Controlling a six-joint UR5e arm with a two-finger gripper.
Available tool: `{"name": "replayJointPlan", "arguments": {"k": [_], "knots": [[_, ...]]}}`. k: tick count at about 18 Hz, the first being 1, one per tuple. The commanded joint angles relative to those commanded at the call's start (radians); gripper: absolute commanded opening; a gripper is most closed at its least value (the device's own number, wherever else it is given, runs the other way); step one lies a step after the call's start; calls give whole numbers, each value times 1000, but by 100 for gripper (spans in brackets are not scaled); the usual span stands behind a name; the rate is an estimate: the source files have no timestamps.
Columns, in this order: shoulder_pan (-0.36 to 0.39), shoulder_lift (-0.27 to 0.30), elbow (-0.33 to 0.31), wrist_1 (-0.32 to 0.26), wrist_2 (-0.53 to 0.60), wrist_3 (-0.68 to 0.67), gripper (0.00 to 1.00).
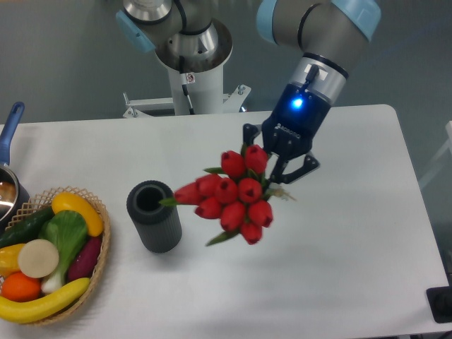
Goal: Insert the flowers into the vase
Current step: 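Carry the red tulip bunch with the gripper toward the black vase, then tilt the tulips upright and lower the stems into the vase opening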
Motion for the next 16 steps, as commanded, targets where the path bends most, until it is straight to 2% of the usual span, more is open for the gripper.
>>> {"name": "replayJointPlan", "arguments": {"k": [3,5,9,16], "knots": [[-43,0,-17,8,-82,8,29],[-98,-2,-34,40,-118,9,29],[-163,6,-77,52,-166,9,29],[-187,57,-138,60,-194,9,29]]}}
